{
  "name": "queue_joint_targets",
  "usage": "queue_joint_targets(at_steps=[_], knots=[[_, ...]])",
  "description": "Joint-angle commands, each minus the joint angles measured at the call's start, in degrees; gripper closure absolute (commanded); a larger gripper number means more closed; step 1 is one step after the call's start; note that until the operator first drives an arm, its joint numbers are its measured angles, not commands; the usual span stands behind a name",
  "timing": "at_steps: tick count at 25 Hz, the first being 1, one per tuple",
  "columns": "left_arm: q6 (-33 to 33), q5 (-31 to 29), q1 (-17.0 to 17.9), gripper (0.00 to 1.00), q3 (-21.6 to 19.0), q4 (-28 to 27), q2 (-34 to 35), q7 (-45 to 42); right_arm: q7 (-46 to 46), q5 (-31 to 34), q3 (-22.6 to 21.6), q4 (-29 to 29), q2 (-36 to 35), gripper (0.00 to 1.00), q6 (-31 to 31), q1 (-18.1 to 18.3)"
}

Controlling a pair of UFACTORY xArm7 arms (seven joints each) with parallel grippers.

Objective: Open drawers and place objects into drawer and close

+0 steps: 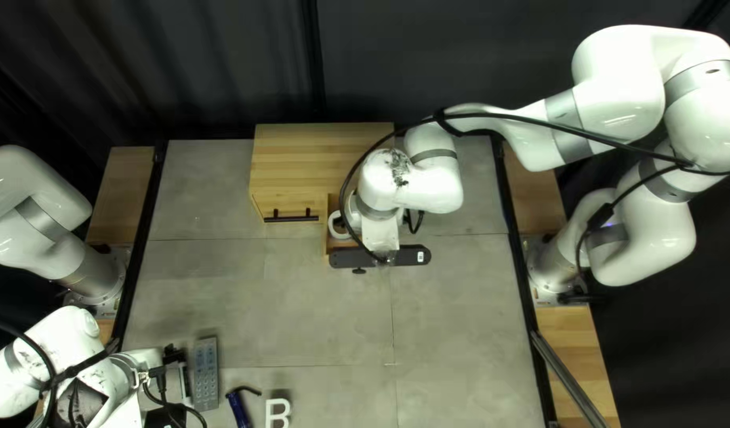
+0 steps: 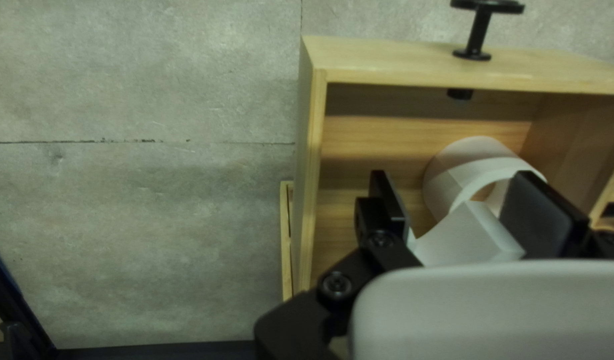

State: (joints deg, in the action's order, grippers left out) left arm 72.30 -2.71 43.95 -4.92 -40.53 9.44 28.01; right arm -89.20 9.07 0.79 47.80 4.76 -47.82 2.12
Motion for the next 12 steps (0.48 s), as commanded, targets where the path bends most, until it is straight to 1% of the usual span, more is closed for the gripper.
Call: queue_joint_targets(at_steps=[1, 12], knots=[[0.0, 0.0, 0.0, 0.0, 0.0, 0.0, 0.0, 0.0, -1.43, -1.0, 0.44, 0.05, -0.32, 0.91, 0.04, 0.22], [0.0, 0.0, 0.0, 0.0, 0.0, 0.0, 0.0, 0.0, -4.13, -2.46, 1.1, 2.67, -2.17, 0.92, -2.98, 0.62]])
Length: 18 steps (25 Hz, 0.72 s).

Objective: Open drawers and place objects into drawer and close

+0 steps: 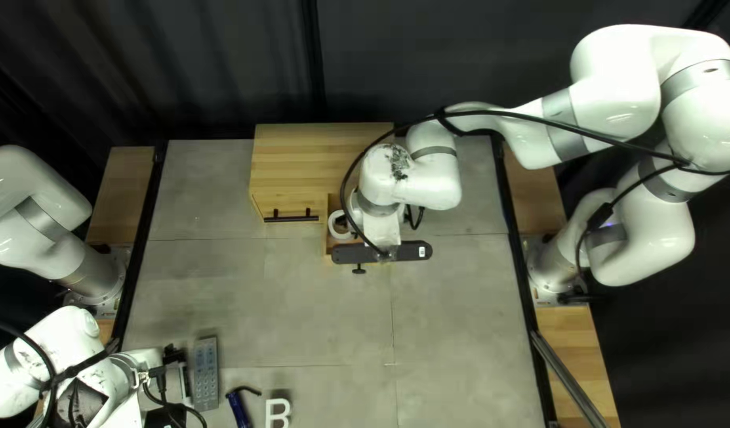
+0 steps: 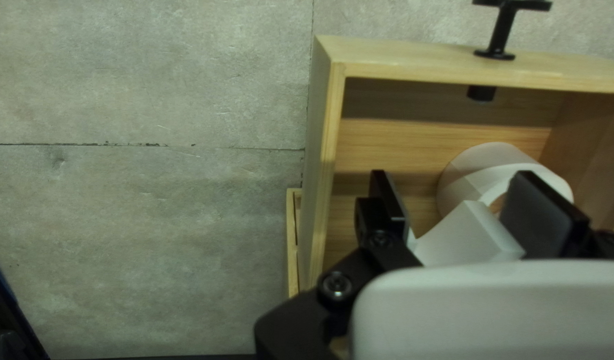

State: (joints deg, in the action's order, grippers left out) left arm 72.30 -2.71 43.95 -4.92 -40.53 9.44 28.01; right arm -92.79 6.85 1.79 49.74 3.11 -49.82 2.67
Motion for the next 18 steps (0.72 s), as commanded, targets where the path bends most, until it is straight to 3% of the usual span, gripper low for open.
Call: queue_joint_targets(at_steps=[1, 18], knots=[[0.0, 0.0, 0.0, 0.0, 0.0, 0.0, 0.0, 0.0, -0.63, -0.3, 0.11, 0.91, -0.63, 0.92, -1.23, 0.06], [0.0, 0.0, 0.0, 0.0, 0.0, 0.0, 0.0, 0.0, -5.88, -5.24, 1.46, 2.43, -2.64, 0.91, -2.87, 1.25]])
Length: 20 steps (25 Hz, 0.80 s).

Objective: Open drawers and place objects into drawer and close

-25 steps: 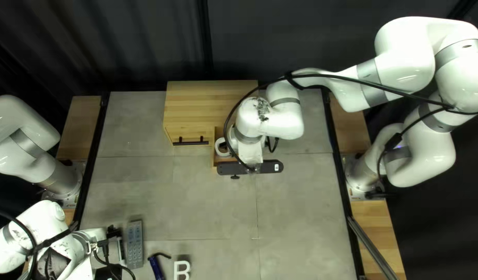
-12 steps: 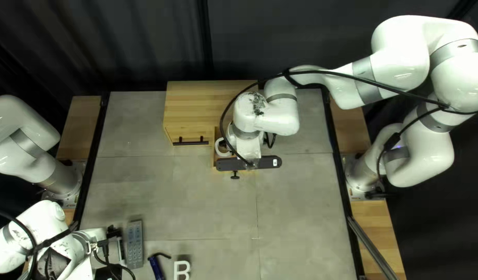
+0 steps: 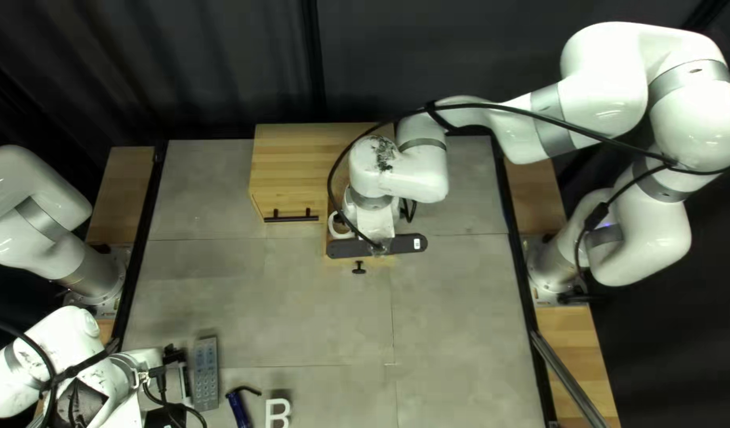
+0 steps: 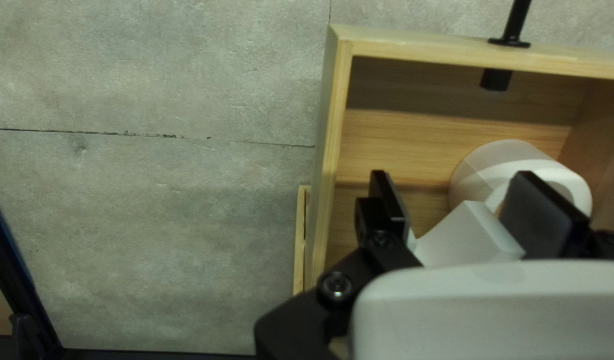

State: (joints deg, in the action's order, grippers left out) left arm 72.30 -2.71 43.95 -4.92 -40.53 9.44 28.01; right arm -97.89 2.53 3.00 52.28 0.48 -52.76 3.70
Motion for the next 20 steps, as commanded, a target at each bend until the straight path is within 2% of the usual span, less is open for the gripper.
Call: queue_joint_targets(at_steps=[1, 20], knots=[[0.0, 0.0, 0.0, 0.0, 0.0, 0.0, 0.0, 0.0, -0.94, -1.1, 0.27, -0.09, 0.04, 0.91, -0.07, 0.25], [0.0, 0.0, 0.0, 0.0, 0.0, 0.0, 0.0, 0.0, -3.7, -4.62, 0.88, 0.44, -0.95, 0.91, -0.95, 0.83]])
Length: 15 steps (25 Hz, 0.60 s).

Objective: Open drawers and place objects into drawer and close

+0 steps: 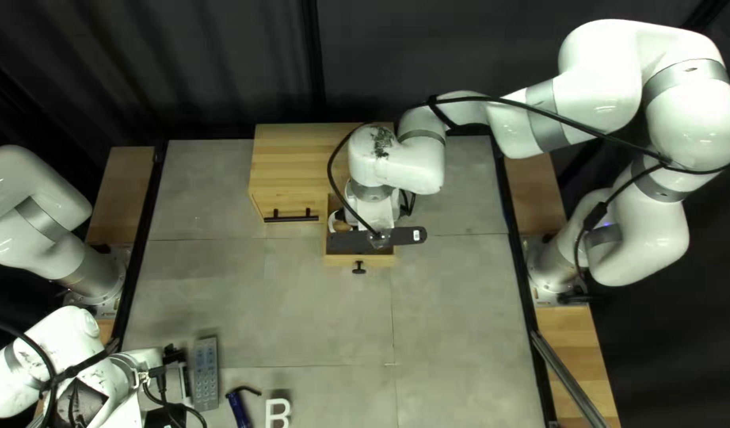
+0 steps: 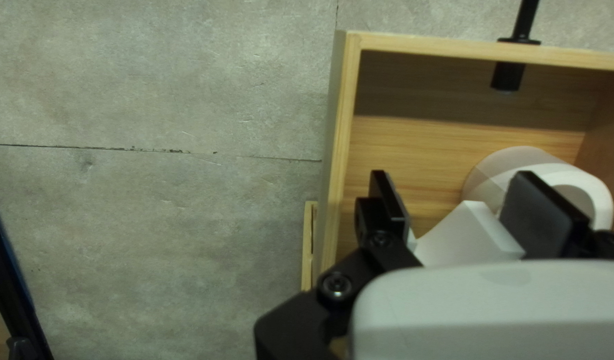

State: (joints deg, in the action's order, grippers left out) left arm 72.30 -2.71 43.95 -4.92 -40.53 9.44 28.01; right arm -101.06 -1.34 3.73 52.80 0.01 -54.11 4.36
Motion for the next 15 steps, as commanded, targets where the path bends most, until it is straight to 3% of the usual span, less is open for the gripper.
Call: queue_joint_targets(at_steps=[1, 15], knots=[[0.0, 0.0, 0.0, 0.0, 0.0, 0.0, 0.0, 0.0, -0.61, -0.89, 0.17, -0.07, -0.55, 0.91, 0.47, 0.19], [0.0, 0.0, 0.0, 0.0, 0.0, 0.0, 0.0, 0.0, -1.73, -1.78, 0.58, -0.14, -1.09, 0.9, 1.24, 0.63]])
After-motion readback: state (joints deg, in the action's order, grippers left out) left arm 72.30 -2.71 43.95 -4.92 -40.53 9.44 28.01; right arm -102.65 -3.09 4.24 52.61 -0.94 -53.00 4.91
